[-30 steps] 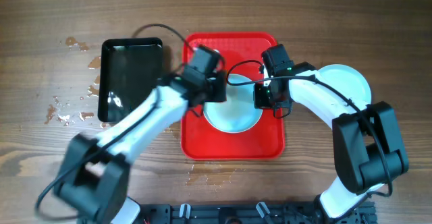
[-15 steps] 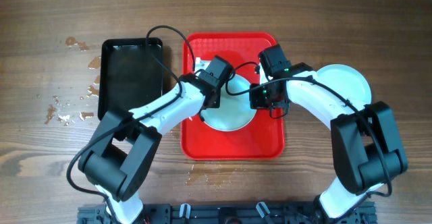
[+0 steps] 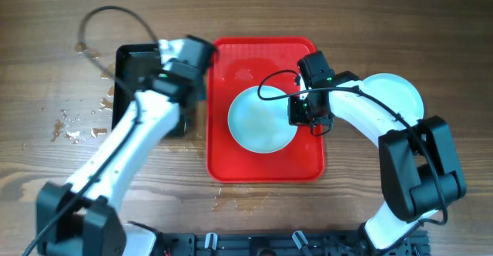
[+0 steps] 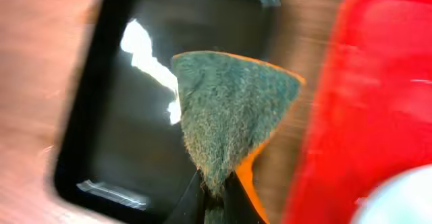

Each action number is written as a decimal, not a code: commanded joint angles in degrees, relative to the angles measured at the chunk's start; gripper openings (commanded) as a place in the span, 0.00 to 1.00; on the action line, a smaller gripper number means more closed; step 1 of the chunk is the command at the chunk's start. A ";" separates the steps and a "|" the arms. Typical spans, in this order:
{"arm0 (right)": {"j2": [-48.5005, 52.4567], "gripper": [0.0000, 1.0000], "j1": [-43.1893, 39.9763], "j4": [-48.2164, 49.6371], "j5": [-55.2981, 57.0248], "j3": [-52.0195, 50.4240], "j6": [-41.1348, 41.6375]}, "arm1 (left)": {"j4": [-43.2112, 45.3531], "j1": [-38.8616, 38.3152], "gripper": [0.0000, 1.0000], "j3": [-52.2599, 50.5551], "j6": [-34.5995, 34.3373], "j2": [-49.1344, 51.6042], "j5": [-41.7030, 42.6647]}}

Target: Clean dirty plates on tray and stack at the side

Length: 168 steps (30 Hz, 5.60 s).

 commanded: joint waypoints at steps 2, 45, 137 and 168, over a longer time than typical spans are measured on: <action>0.33 0.04 -0.35 0.11 4.02 -1.09 -2.75 | 1.05 14.36 0.04 -4.22 3.41 -1.27 10.23; -17.66 0.04 7.48 -2.60 16.44 1.38 -2.80 | 16.00 23.47 1.00 -19.26 12.83 -1.22 28.04; -26.56 0.04 35.12 14.27 82.09 3.28 -38.34 | 16.02 23.47 1.00 -19.26 12.83 -1.22 28.04; -16.13 0.39 -24.59 -2.03 -7.85 -12.13 -8.44 | 16.02 23.47 1.00 -19.26 12.83 -1.22 28.04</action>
